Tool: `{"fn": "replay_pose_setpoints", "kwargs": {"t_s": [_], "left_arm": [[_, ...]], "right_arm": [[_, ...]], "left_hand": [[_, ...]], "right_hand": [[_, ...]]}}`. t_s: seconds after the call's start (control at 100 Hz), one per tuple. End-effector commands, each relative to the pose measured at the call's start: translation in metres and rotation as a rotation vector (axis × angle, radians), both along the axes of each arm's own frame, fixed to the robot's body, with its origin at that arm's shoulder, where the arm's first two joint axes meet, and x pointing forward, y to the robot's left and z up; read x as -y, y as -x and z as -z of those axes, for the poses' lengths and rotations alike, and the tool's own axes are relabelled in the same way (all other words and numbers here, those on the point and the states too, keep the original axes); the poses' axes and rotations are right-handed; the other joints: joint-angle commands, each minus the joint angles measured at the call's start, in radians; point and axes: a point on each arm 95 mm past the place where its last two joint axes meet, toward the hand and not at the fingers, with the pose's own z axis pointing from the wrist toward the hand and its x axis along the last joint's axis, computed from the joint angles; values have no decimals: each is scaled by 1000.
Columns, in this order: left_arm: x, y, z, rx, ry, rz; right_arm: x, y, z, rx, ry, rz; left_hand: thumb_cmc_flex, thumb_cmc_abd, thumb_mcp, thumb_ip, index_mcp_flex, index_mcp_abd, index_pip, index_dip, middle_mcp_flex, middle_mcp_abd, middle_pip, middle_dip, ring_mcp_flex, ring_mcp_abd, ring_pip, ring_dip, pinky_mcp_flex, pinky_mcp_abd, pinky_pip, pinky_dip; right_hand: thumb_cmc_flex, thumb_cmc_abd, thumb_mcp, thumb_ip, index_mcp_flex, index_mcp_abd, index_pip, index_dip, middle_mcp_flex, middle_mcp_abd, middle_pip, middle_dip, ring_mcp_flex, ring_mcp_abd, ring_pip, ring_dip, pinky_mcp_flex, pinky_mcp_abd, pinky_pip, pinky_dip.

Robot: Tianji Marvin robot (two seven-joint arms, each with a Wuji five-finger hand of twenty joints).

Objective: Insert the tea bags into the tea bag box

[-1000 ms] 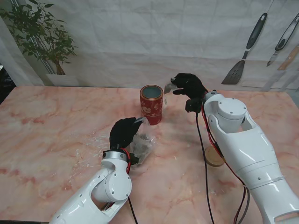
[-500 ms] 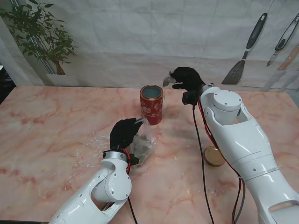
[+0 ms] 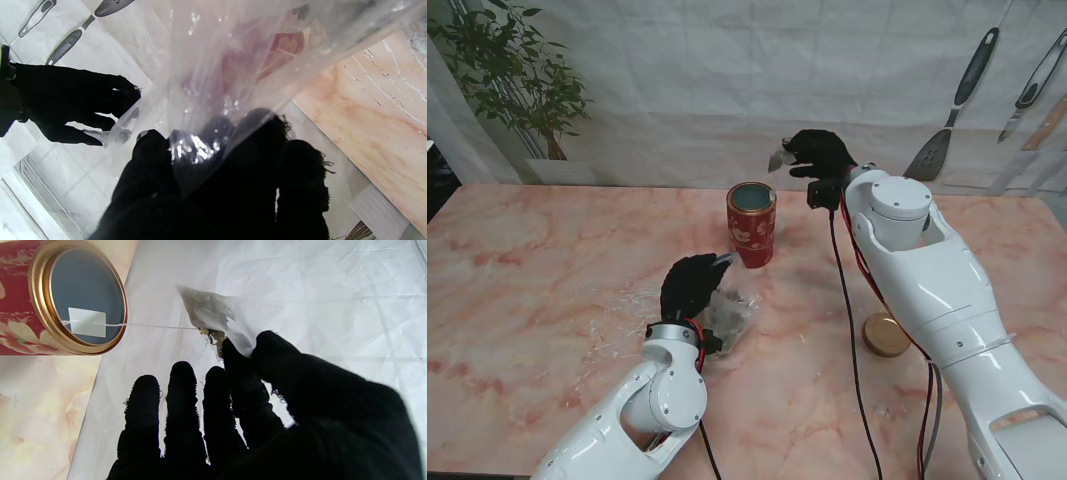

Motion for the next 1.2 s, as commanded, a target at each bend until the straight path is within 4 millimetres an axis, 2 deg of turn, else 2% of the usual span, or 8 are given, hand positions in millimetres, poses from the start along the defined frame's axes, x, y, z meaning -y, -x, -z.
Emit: {"fn": "replay_pose_setpoints", "kwargs": {"t_s": [0.0,0.22,0.74,1.19], "left_arm": [[0,0,-1,-11,5,7],[-2,0,1,-16,6,4],[-5,-1,2,-20,9,1],[-7,1,3,-14,18,-6]], "right_arm": [[-7,-3,-2,4,-13,-17],[-17,-13,3,-16,-9,-23],[-31,-35,31,-132,65,-23],[-37,-42,40,-187,135,29]], "left_hand": [[99,57,9,26,14,17,48,14,-12,-122,-5,-15,31,-1,-17,7,17,-64,37,-10],[99,57,9,26,14,17,48,14,-13,-122,-5,-15,31,-1,-17,7,17,-64,37,-10],[99,57,8,26,14,17,48,15,-12,-122,-5,-15,31,-1,-17,7,17,-64,37,-10],[99,58,8,26,14,17,48,15,-12,-120,-5,-15,30,0,-18,7,17,-64,37,-10]], "right_hand": [[23,-2,0,25,-4,-22,9,-5,4,-5,11,18,17,-9,29,14,5,-23,-1,18],[22,-1,-1,24,-4,-26,9,-5,4,-8,11,20,17,-11,30,16,6,-23,0,20],[14,-1,-6,21,-4,-35,9,-19,11,-15,16,23,25,-16,35,18,13,-26,4,22],[-3,-11,-2,11,6,-49,14,-57,32,-21,28,21,49,-16,50,23,30,-21,20,26]]}}
